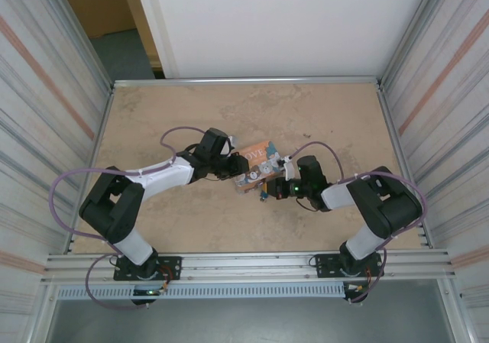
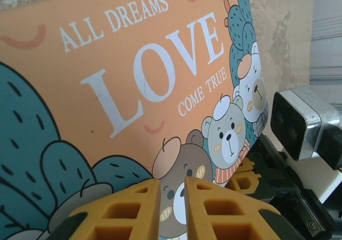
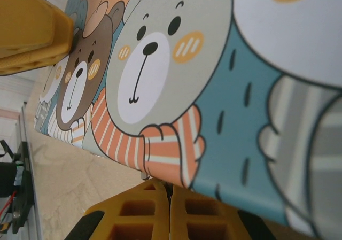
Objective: Unlock a padlock with a key
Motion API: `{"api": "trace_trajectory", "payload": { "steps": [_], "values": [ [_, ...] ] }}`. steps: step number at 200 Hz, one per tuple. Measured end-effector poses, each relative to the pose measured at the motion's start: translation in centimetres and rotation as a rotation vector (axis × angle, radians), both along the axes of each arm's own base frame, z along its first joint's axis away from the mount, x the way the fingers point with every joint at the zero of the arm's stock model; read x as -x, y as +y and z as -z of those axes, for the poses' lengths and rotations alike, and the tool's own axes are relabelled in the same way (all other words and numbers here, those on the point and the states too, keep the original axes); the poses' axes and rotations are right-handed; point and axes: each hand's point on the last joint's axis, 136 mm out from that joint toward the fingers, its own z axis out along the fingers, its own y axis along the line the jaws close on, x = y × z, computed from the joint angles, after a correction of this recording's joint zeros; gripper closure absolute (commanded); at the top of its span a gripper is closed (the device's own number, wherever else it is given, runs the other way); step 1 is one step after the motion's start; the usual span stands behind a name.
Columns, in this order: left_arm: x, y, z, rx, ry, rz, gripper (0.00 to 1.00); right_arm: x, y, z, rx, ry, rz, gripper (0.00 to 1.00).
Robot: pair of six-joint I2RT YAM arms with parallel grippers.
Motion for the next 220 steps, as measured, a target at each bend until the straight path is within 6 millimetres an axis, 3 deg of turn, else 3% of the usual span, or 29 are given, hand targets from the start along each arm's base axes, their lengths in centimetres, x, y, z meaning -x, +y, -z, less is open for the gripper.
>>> {"api": "trace_trajectory", "payload": {
  "steps": [81,141,220],
  "values": [
    [0.0,-0.1,-0.1,0.030,-0.031,0.000,0.82,-0.2,-1.0,-0.1,-0.060,0.091,0.149,1.00],
    [0.2,0.0,-0.1,0.050,-0.046,-0.006,0.82,-0.5,-0.5,-0.2,-0.112,0.184,0.282,1.00],
    [0.4,0.3,-0.2,0.065,-0.057,-0.012,0.82,-2.4,-1.2,-0.8,-0.152,0.205,0.435,1.00]
  ]
}}
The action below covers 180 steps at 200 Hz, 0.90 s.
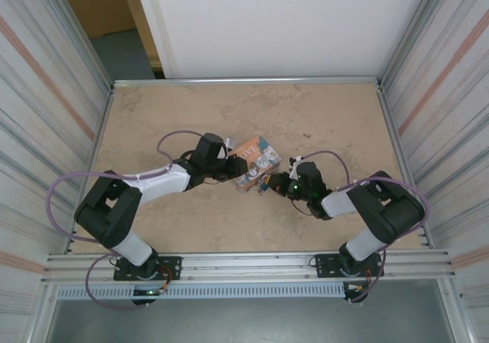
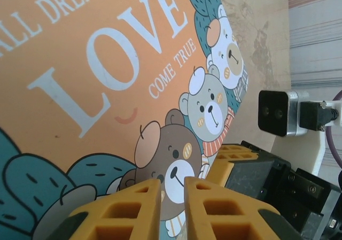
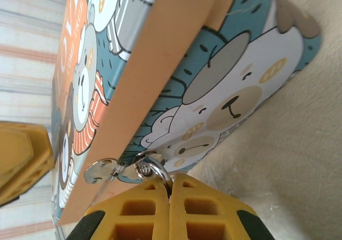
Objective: Unlock a padlock with a key
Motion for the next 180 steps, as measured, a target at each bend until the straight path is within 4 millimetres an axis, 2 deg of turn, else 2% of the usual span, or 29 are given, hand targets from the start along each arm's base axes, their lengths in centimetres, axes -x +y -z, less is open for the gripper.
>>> {"api": "trace_trajectory", "payload": {
  "steps": [74,127,148,180],
  "values": [
    [0.2,1.5,0.0,0.028,0.011,-0.013,0.81,-1.5,-1.3,-0.8,0.038,-0.031,0.089,1.00],
    [-0.6,3.4,0.0,0.042,0.040,-0.037,0.81,-1.2,-4.5,-4.8,0.139,-0.132,0.123,1.00],
    [-1.6,4.7,0.0,0.033,0.045,-0.061,0.80,-0.6,-5.4,-6.0,0.196,-0.155,0.099,1.00],
    [-2.8,6.3,-0.3,0.012,0.044,-0.089,0.68,1.2,-5.9,-7.6,0.281,-0.166,0.008,1.00]
  ]
}}
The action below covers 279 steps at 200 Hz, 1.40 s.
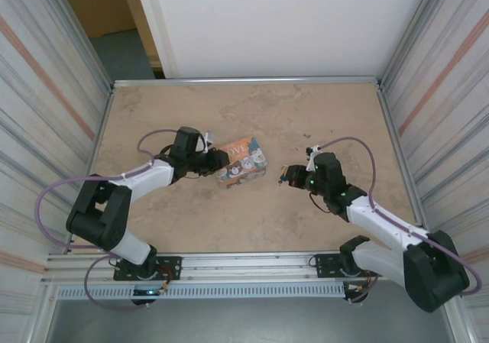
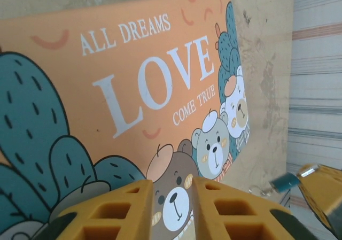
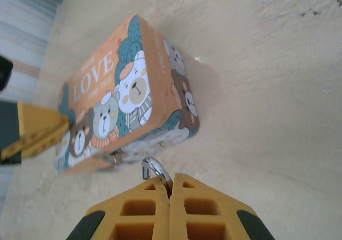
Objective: Unlock a padlock with a key
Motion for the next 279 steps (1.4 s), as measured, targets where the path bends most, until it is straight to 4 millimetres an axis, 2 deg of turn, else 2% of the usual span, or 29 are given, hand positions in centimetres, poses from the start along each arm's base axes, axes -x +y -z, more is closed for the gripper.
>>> {"api": "trace_trajectory", "payload": {
  "steps": [30,55,100,120,149,176,192,210,242,279],
  "values": [
    [0.0,0.1,-0.5,-0.018,-0.015,0.016,0.58,2.0,-0.4,-2.1,0.053,-0.011,-0.074,1.00],
    [0.7,0.9,-1.5,-0.043,-0.024,0.007,0.53,3.8,-1.1,-2.8,0.092,0.006,-0.113,1.00],
    [2.7,3.5,-7.1,-0.073,-0.199,-0.045,0.42,6.9,-1.8,-2.4,0.161,0.102,-0.176,1.00],
    [3.9,5.3,-8.7,-0.117,-0.270,-0.082,0.35,8.4,-1.5,-2.0,0.183,0.143,-0.215,1.00],
    [5.5,8.1,-8.6,-0.227,-0.298,-0.130,0.30,10.6,-1.2,-1.1,0.230,0.199,-0.279,1.00],
    [6.9,10.1,-8.0,-0.310,-0.302,-0.156,0.27,11.7,-1.3,-0.7,0.271,0.231,-0.307,1.00],
    [8.2,11.6,-8.1,-0.347,-0.317,-0.184,0.24,12.1,-1.2,-0.3,0.299,0.247,-0.326,1.00],
    [9.4,13.2,-9.1,-0.370,-0.363,-0.227,0.19,12.6,-1.0,0.4,0.326,0.277,-0.344,1.00],
    [10.9,15.2,-10.2,-0.398,-0.452,-0.281,0.10,12.9,-0.7,2.1,0.383,0.336,-0.367,1.00],
    [11.9,16.8,-9.7,-0.439,-0.483,-0.316,0.05,13.1,0.0,4.3,0.440,0.408,-0.399,1.00]
  ]
}}
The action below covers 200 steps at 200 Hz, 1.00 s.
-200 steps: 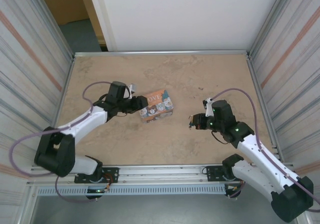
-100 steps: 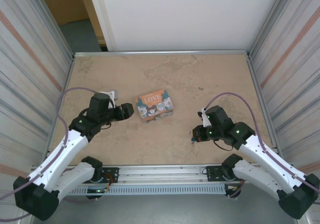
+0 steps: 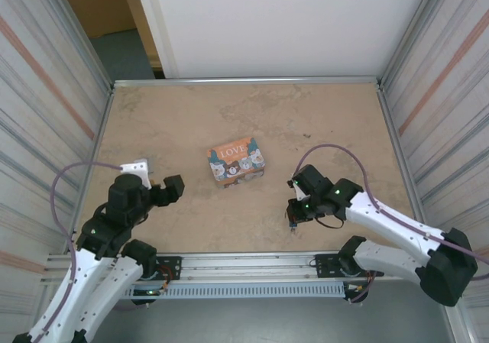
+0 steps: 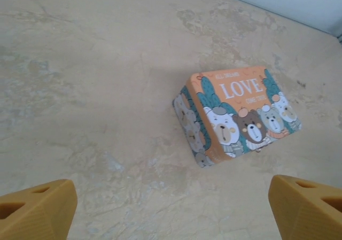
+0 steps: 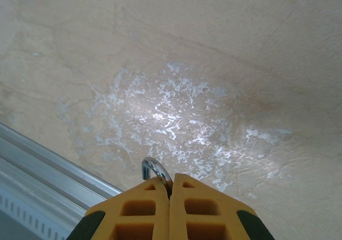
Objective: Unlock a padlock with a key
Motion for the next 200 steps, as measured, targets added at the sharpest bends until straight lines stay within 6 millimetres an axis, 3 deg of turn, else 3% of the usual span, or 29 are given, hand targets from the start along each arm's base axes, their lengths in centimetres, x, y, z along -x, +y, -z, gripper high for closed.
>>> {"api": "trace_trajectory", "payload": {
  "steps": [69,151,200],
  "values": [
    [0.7,1.6,0.0,-0.030,-0.036,-0.054,0.01,-0.1,0.9,2.2,0.038,0.072,-0.015,1.00],
    [0.8,2.1,0.2,-0.048,-0.030,-0.076,0.01,0.0,1.7,5.2,0.081,0.158,-0.034,1.00],
    [0.8,2.2,0.3,-0.050,-0.029,-0.079,0.01,-0.5,2.4,5.7,0.079,0.177,-0.039,1.00]
  ]
}}
